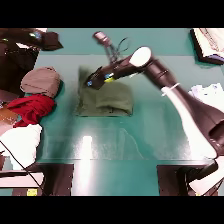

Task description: Fold the shirts.

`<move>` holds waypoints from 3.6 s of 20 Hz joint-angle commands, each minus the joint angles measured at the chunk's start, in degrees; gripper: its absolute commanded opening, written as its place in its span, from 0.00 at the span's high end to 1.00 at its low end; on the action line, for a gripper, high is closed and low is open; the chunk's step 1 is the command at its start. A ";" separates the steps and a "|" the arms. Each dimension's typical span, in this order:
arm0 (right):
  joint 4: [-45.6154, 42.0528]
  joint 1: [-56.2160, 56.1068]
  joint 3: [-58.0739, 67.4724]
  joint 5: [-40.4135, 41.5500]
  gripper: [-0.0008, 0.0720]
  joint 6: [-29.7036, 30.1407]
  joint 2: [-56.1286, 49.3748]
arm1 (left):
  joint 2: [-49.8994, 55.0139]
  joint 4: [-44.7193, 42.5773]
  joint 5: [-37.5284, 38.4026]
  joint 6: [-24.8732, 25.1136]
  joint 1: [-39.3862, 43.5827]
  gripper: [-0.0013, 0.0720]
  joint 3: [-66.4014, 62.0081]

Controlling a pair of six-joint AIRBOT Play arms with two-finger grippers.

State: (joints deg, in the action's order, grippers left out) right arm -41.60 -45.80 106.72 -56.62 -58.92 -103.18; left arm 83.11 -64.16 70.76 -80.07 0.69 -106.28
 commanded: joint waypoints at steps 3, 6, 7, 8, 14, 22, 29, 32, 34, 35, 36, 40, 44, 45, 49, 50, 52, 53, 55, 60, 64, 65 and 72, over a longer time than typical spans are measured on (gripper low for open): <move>-8.68 -1.64 0.04 0.94 0.37 -0.20 0.20 | -3.45 -0.39 4.92 0.59 -3.61 0.94 0.04; -17.25 6.10 -0.50 -13.09 0.38 -8.02 4.11 | -3.34 0.28 5.40 0.59 -3.58 0.95 0.04; -16.85 9.31 -2.51 -16.57 0.38 -9.16 5.35 | -3.34 0.31 5.64 0.59 -3.58 0.95 0.04; -16.41 12.81 -5.84 -18.75 0.37 -10.29 6.86 | -3.34 0.31 5.84 0.59 -3.58 0.94 0.04; -11.82 29.57 -28.85 -13.88 0.24 -15.72 12.83 | -3.34 0.31 5.66 0.63 -3.58 0.94 0.04; 16.31 30.23 -39.45 -8.92 0.01 -11.06 3.30 | -3.23 0.35 5.46 0.66 -3.58 0.95 0.04; 19.12 20.44 -29.66 -4.79 0.13 -10.43 -3.96 | -3.23 0.35 5.60 1.03 -3.58 0.94 0.04; 19.08 18.80 -25.88 -2.19 0.65 -8.98 -4.11 | -3.23 0.35 6.12 1.01 -3.58 0.94 0.04; 19.04 18.64 -23.87 -2.01 0.96 -7.41 -4.11 | -3.23 0.35 6.34 0.98 -3.04 0.94 0.04; 19.04 18.80 -23.04 -2.08 0.96 -7.43 -4.07 | -3.23 0.39 6.38 0.98 -2.43 0.95 0.07; 19.04 19.32 -22.75 -2.05 0.96 -7.43 -3.30 | -3.23 0.33 6.36 0.96 -1.64 0.94 0.07; 18.91 26.84 -28.41 -0.61 0.97 -7.43 6.86 | -3.10 0.33 5.60 1.03 4.94 0.95 1.62; 14.36 42.77 -35.89 -2.99 0.97 -7.52 20.81 | -2.16 0.35 1.75 1.01 11.67 0.94 3.82; 10.86 47.23 -36.22 -4.50 0.97 -8.07 23.43 | -1.88 0.35 0.24 1.01 13.22 0.95 4.31; 3.98 63.04 -36.17 -6.58 0.97 -9.88 29.59 | -0.94 0.35 -5.14 0.98 18.40 0.95 5.03; 4.00 66.64 -36.17 -6.54 0.97 -9.86 30.05 | -0.76 0.35 -6.16 0.98 19.47 0.95 5.03; 3.96 71.95 -36.04 -6.36 0.97 -9.79 29.77 | -0.63 0.37 -7.21 0.98 20.96 0.95 5.03; 4.02 74.01 -35.67 -6.40 0.97 -9.57 29.24 | -0.50 0.35 -7.41 0.98 21.51 0.94 5.03; 4.02 76.85 -33.66 -6.64 0.97 -8.96 27.63 | -0.44 0.33 -7.30 0.98 21.90 0.94 5.03; 4.50 79.73 -23.37 -7.52 0.97 -8.98 25.88 | -0.44 0.28 -7.30 0.98 21.88 0.94 5.03; 4.57 82.09 -16.28 -14.05 0.97 -9.05 25.90 | -0.44 0.26 -7.28 0.98 21.88 0.94 5.03; 4.52 82.55 -15.61 -15.45 0.97 -9.09 26.14 | -0.44 0.28 -7.28 0.98 21.88 0.95 5.03; 3.45 90.31 -26.69 -15.58 0.97 -9.01 34.86 | -0.44 0.28 -6.69 1.01 21.88 0.95 5.03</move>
State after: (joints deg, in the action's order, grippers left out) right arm -37.43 41.28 84.25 -71.48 -67.99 -71.59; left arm 82.65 -63.88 63.70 -79.11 22.57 -101.27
